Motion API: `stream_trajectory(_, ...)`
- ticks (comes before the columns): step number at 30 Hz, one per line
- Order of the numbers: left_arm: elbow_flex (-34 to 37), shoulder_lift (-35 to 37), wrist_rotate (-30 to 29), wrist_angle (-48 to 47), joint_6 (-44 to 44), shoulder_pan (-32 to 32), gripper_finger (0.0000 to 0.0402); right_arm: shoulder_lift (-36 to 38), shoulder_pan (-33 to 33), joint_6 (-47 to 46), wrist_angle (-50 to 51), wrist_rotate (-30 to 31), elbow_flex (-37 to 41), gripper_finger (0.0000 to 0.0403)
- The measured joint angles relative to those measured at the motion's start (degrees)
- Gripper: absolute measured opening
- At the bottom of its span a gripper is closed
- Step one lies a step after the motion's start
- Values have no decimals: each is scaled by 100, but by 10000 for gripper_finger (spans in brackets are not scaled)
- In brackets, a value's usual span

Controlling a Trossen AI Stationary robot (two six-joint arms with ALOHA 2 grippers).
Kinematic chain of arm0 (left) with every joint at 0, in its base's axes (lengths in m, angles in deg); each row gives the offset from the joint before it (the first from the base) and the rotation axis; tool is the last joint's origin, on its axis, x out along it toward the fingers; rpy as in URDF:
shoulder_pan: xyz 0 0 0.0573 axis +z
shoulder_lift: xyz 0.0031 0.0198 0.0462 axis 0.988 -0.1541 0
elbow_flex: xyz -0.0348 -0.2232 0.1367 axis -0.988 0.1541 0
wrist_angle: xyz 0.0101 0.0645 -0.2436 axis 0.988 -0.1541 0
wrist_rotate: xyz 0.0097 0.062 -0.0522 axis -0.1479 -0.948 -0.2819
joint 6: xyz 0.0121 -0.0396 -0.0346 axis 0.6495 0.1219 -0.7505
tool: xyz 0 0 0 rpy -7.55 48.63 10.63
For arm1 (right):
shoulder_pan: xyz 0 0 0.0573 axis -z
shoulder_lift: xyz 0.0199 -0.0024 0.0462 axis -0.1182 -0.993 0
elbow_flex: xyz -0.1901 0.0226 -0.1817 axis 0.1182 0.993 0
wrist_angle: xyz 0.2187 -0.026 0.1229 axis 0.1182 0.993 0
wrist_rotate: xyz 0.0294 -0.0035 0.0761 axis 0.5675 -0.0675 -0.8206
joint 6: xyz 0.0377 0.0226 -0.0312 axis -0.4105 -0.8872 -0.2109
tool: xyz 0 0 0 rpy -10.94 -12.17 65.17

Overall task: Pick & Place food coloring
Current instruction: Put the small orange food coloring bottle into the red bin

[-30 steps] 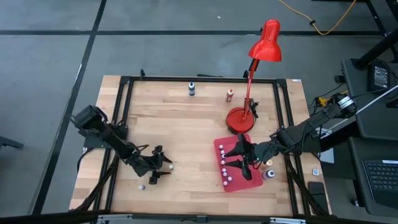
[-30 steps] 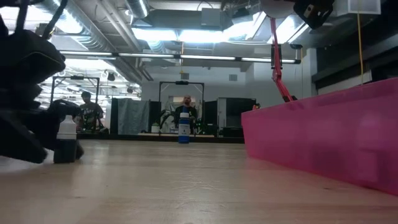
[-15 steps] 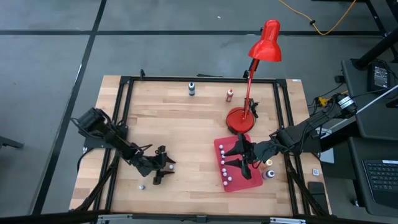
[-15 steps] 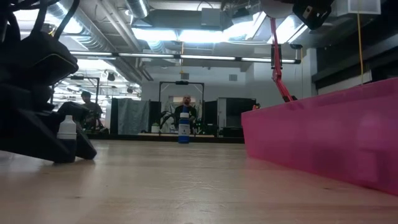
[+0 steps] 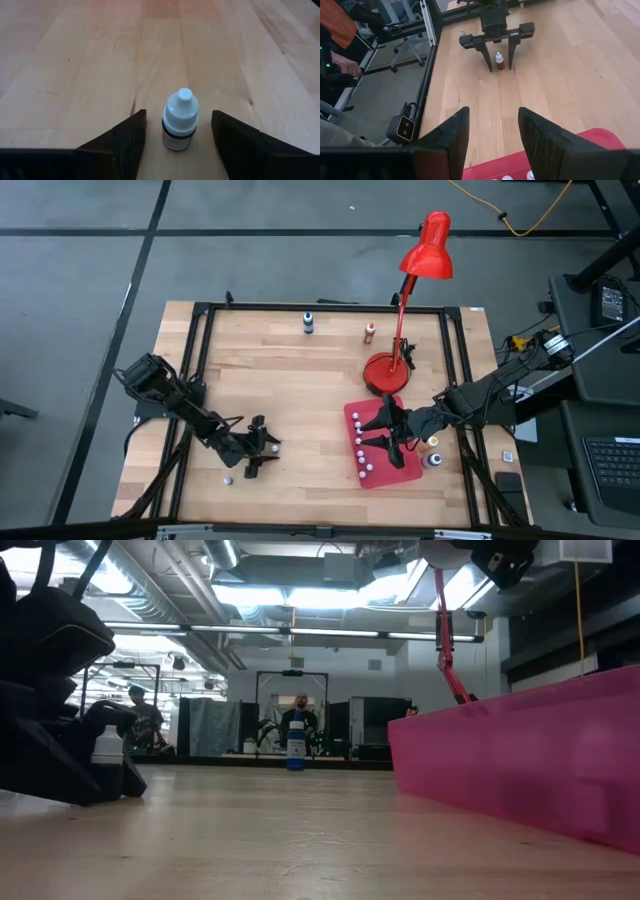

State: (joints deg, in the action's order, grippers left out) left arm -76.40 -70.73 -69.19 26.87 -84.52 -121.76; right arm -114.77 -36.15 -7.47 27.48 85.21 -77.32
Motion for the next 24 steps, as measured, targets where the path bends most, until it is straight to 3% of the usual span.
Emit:
stream_trajectory(6, 6, -5, -61, -11, -50, -3, 189, 0, 0, 0, -1, 0, 0, 171)
stream_trajectory(16, 19, 23, -299, 92, -231, -4, 96, 0, 0, 13, 4, 2, 0, 171)
stream_trajectory(20, -123, 287, -192, -64, -174, 86, 63, -2, 0, -76, -100, 2, 2, 171)
stream_trajectory(24, -583, 785, 71, -374, 62, 377, 62, -11, 1, 119, -28, 0, -128, 171)
